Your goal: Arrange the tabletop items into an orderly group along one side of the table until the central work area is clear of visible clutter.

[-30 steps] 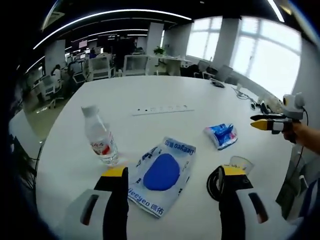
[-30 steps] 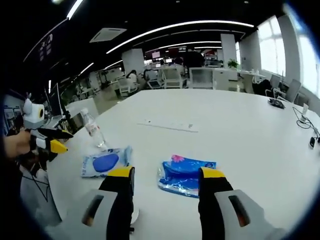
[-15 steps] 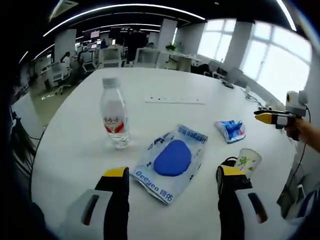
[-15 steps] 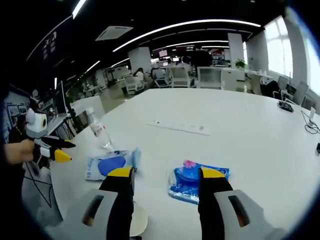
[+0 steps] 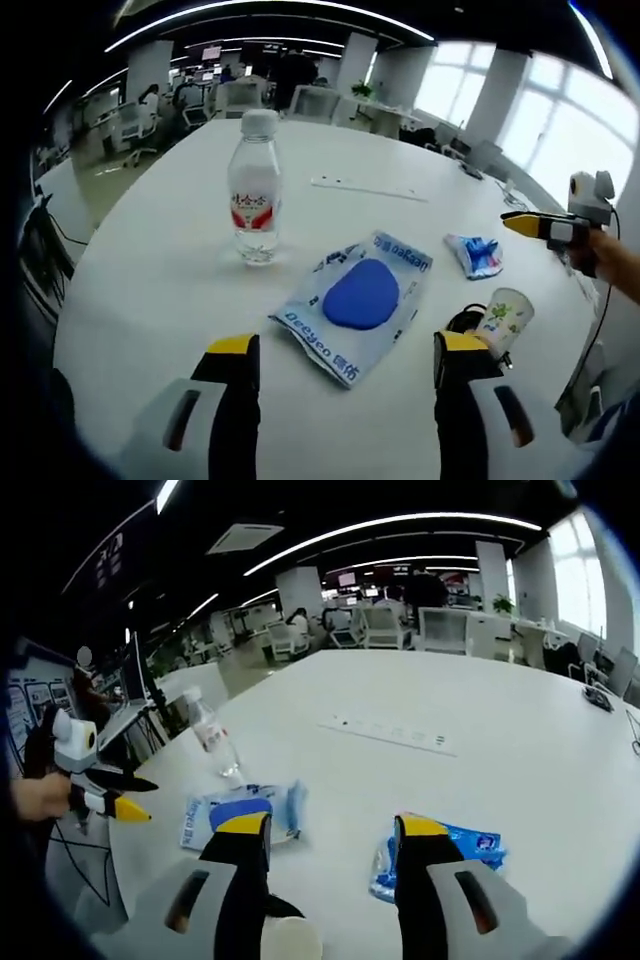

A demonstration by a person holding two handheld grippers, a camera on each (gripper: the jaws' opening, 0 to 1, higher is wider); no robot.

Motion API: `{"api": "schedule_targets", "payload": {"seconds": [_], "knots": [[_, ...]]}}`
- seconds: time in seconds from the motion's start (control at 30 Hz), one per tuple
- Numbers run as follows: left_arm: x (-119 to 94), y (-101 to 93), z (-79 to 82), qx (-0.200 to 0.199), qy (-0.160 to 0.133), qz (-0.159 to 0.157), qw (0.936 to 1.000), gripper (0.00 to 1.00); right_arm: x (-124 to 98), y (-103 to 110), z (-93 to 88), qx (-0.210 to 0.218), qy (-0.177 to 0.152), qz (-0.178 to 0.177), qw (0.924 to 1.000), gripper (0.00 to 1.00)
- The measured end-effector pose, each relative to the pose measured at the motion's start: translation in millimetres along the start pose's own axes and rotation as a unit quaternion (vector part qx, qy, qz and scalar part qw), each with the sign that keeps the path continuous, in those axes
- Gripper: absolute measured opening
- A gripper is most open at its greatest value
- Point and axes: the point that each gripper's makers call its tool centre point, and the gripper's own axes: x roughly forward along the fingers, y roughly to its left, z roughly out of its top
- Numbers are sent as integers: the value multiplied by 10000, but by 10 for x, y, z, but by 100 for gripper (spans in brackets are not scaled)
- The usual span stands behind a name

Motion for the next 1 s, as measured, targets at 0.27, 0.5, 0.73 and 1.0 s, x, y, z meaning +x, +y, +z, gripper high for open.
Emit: {"api": "schedule_targets", "payload": {"seconds": [0.27, 0.5, 0.73, 1.0], "knots": [[76, 23, -133, -218, 118, 8, 9997, 68, 216, 55, -33, -68, 197, 151, 9997, 43], [146, -14, -215, -295, 210, -34, 9993, 64, 416, 178, -78, -212, 410, 328, 9984, 42], [216, -4, -272, -400, 270, -25, 9988, 63, 589, 277, -133, -386, 576, 458, 9965, 41], [255, 23, -319, -502, 302, -16, 9983, 62, 746, 328, -178, -394, 666, 540, 9955, 41]]}}
